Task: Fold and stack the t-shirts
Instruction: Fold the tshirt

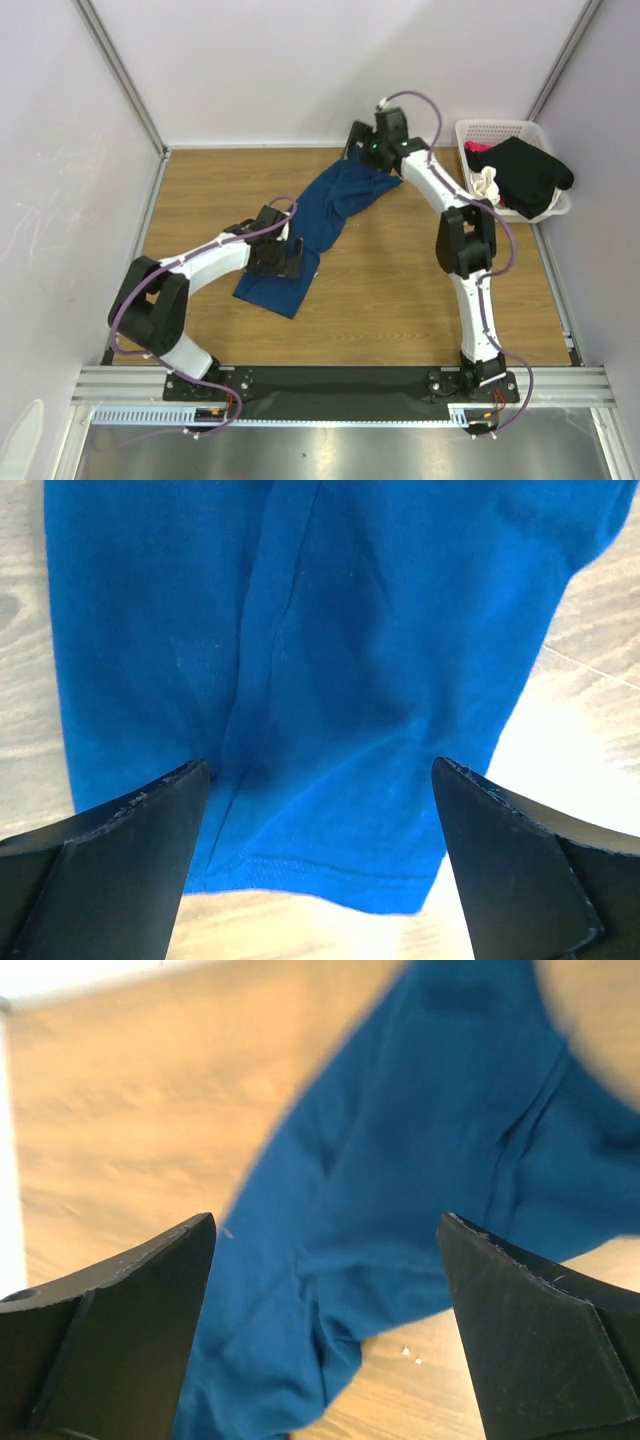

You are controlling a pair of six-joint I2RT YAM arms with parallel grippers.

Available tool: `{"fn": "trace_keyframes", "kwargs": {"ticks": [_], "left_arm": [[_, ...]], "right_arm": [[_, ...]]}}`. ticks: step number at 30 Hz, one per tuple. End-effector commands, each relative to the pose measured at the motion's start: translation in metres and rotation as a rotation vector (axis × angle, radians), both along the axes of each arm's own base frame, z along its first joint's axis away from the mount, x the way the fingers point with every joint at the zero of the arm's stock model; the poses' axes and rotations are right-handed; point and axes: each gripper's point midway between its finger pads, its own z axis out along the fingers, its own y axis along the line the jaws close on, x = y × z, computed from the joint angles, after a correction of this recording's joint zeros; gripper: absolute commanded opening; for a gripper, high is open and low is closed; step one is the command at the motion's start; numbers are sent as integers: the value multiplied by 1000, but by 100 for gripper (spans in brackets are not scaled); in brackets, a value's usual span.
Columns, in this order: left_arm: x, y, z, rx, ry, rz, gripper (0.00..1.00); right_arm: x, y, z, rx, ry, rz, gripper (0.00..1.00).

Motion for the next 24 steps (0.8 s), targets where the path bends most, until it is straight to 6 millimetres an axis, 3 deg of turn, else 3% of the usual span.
{"fn": "trace_keyframes", "kwargs": {"ticks": [1, 2, 4, 6, 12, 19, 24], "left_arm": [[15, -8, 1, -40, -82, 21, 100], [8, -8, -7, -41, -59, 19, 100], [-4, -14, -14, -47, -26, 3, 100], [-17, -16, -22, -39, -4, -9, 100], [-46, -36, -46, -52, 74, -2, 99], [-88, -104, -39, -170, 119, -98, 99], [-121, -133, -35, -162, 168, -161, 99]], "right_arm": [[-8, 4, -59, -56, 117, -14, 100], [-9, 4, -80, -72, 156, -13, 100], [0, 6, -82, -74, 149, -13, 100], [1, 7, -103, -95, 185, -8, 100], [9, 8, -125, -121, 168, 17, 100], [25, 17, -136, -123, 109, 69, 100], [41, 32, -130, -72, 36, 100, 100]]}}
